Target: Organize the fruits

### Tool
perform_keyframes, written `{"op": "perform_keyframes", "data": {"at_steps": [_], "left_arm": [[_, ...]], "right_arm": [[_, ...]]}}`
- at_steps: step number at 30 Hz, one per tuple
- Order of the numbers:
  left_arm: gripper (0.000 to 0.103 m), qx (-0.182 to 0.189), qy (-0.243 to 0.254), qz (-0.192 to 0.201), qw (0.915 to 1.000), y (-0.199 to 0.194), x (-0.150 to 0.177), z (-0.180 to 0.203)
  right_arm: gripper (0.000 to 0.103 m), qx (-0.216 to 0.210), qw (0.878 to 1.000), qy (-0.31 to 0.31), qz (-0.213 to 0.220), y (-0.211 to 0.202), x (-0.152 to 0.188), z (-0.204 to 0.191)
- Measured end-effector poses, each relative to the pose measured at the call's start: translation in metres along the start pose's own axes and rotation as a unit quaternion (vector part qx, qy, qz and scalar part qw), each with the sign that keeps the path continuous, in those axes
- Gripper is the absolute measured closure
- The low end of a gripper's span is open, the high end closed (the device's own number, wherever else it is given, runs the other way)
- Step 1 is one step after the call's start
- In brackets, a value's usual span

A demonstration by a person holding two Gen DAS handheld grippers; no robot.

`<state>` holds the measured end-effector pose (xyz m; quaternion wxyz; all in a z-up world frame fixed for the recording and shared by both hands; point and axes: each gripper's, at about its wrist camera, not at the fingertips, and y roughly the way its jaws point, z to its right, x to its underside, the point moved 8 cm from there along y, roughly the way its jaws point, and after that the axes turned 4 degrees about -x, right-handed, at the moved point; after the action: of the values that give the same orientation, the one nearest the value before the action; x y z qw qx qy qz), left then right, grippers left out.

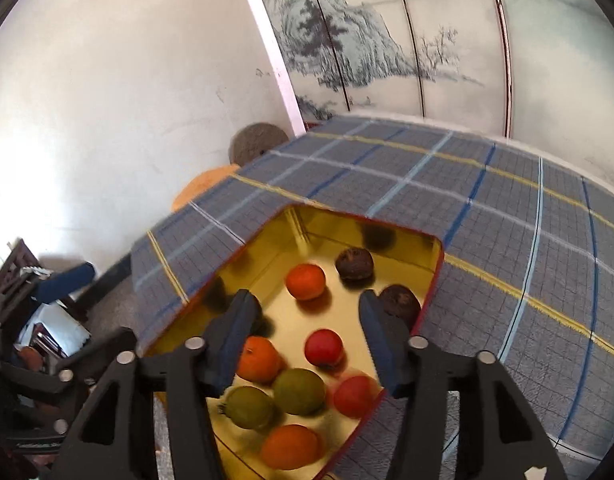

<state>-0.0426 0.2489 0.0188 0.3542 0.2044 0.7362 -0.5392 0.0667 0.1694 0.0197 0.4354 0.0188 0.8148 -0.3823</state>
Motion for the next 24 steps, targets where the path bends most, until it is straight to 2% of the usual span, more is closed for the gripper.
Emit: {"op": "perform_keyframes", "data": {"at_steps": [5, 10, 13, 15, 17, 20, 24], "left_arm": [[0.023, 0.02, -0.012, -0.008, 0.9997, -0.002, -0.001, -0.001], [0.021, 0.025, -0.009, -0.005, 0.9996, -0.007, -0.002, 0.003], [0.017, 0.027, -0.008, 0.0, 0.9996, -0.012, -0.003, 0.007], [0.008, 0.028, -0.005, 0.004, 0.9996, -0.015, -0.004, 0.01], [0.005, 0.024, -0.002, 0.011, 0.9996, -0.019, -0.006, 0.014], [0.003, 0.024, 0.002, 0.025, 0.9994, -0.025, -0.009, 0.021], [0.003, 0.02, 0.003, 0.031, 0.9993, -0.03, -0.015, 0.027]], "right_arm": [[0.036, 0.006, 0.999, -0.017, 0.037, -0.032, 0.0, -0.011], [0.035, 0.014, 0.998, -0.031, 0.06, -0.061, 0.012, -0.02], [0.035, 0.012, 0.997, -0.028, 0.067, -0.076, 0.021, -0.021], [0.033, 0.015, 0.997, -0.028, 0.069, -0.083, 0.026, -0.018], [0.032, 0.021, 0.997, -0.028, 0.068, -0.091, 0.034, -0.013], [0.029, 0.039, 0.997, -0.02, 0.065, -0.101, 0.045, 0.007], [0.027, 0.091, 0.995, 0.014, 0.045, -0.116, 0.066, 0.069]]}}
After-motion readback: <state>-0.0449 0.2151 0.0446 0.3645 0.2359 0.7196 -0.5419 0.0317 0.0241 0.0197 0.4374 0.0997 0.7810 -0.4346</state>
